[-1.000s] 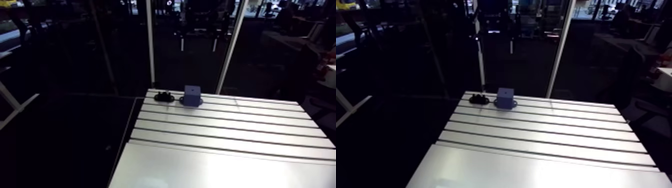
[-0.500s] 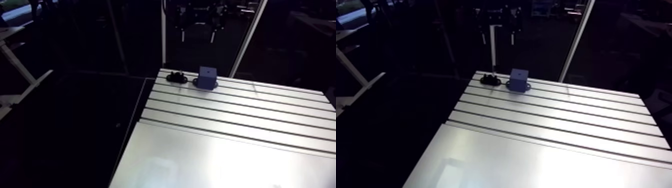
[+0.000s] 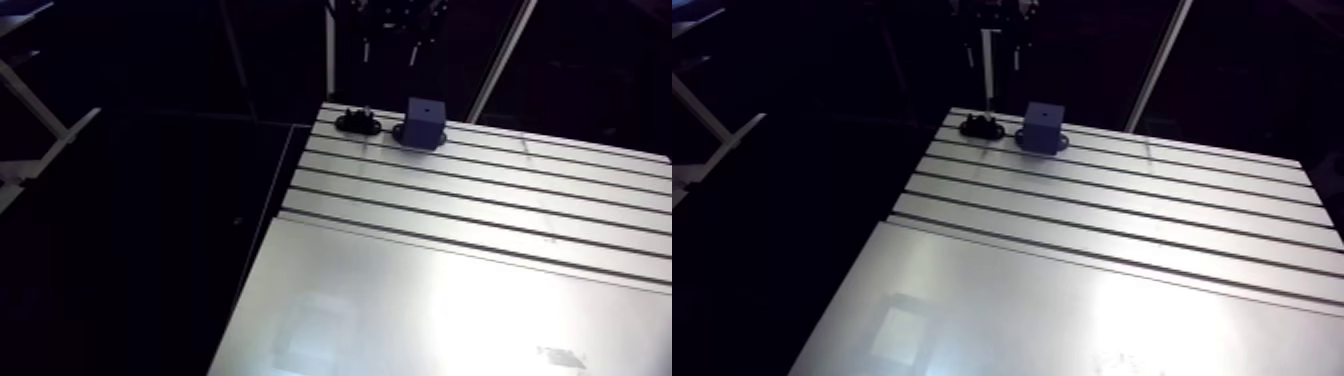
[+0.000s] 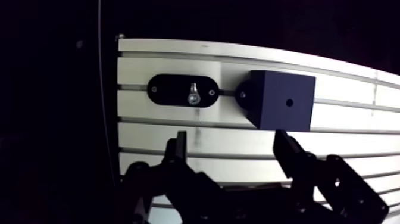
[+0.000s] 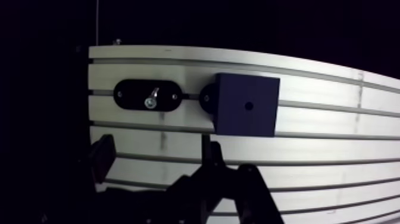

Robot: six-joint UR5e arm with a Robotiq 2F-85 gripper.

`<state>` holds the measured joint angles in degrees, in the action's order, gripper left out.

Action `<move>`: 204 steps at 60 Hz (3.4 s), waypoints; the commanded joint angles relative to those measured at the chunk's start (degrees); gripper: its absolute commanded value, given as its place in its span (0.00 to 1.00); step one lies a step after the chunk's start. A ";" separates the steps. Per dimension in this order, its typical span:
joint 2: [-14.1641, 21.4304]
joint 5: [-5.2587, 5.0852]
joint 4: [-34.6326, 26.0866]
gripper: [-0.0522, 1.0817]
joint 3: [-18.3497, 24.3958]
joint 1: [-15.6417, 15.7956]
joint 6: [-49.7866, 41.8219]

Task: Pick up the M10 bolt and insert it into the hole until fully seated.

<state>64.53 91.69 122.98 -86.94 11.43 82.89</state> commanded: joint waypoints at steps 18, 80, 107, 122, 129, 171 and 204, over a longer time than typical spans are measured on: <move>-4.33 -0.33 0.47 0.42 2.67 0.18 0.12; -9.81 0.55 0.38 0.49 5.07 2.10 -0.32; -11.23 0.64 0.38 0.53 5.59 2.11 -0.32; -11.64 0.64 0.38 0.53 5.52 2.11 -0.32; -11.93 1.32 0.38 0.53 5.51 2.20 -0.32; -12.37 1.34 0.38 0.54 5.16 2.37 -0.32; -12.73 1.18 0.29 0.58 5.16 2.37 -0.32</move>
<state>51.84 92.92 123.36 -81.87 13.81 82.61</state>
